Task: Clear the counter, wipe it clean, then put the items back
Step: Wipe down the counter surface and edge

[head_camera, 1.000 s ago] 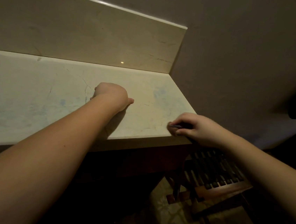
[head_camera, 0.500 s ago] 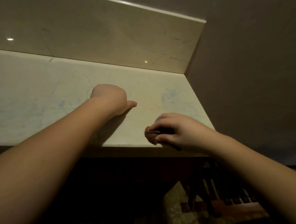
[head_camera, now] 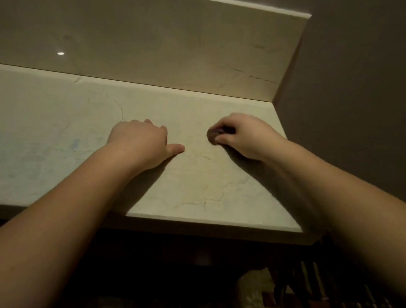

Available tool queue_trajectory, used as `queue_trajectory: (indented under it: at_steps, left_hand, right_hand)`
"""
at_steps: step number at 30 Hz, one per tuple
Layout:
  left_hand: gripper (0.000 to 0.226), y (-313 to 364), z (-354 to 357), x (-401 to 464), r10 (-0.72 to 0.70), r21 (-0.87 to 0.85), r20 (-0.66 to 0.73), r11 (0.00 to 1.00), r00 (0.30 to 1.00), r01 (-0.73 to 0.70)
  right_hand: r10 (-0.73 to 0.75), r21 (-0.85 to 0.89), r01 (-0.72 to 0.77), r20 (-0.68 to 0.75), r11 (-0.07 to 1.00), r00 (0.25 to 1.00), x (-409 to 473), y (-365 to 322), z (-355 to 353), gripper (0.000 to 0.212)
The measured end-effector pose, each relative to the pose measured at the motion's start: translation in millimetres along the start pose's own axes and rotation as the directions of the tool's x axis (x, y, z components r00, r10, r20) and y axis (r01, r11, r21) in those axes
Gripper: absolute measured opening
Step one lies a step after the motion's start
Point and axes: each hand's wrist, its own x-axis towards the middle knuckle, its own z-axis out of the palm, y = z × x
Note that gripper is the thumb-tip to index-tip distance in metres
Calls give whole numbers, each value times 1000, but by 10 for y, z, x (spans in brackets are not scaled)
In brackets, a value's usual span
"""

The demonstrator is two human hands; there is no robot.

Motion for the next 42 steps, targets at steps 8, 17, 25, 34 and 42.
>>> queue_trajectory:
  at_steps: [8, 17, 25, 34, 42]
  left_hand:
    - [62, 13, -68, -29, -43, -5, 22, 999, 999, 43]
    - [64, -6, -54, -4, -55, -25, 47, 998, 997, 56]
    - [68, -11, -35, 7, -81, -24, 64, 996, 995, 83]
    - [68, -6, -32, -19, -93, -36, 95, 995, 991, 97]
    - [69, -3, -83, -51, -79, -51, 110, 995, 991, 85]
  right_hand:
    - [-97, 18, 97, 34, 995, 995, -60, 52, 56, 30]
    - [33, -8, -34, -56, 999, 998, 402, 400, -49, 27]
    - [129, -60, -145, -210, 988, 969, 1355, 101, 212, 28]
    - [202, -124, -237, -243, 964, 949, 1170, 626, 23, 29]
    - [394, -105, -414, -170, 904, 903, 815, 1169, -354, 21]
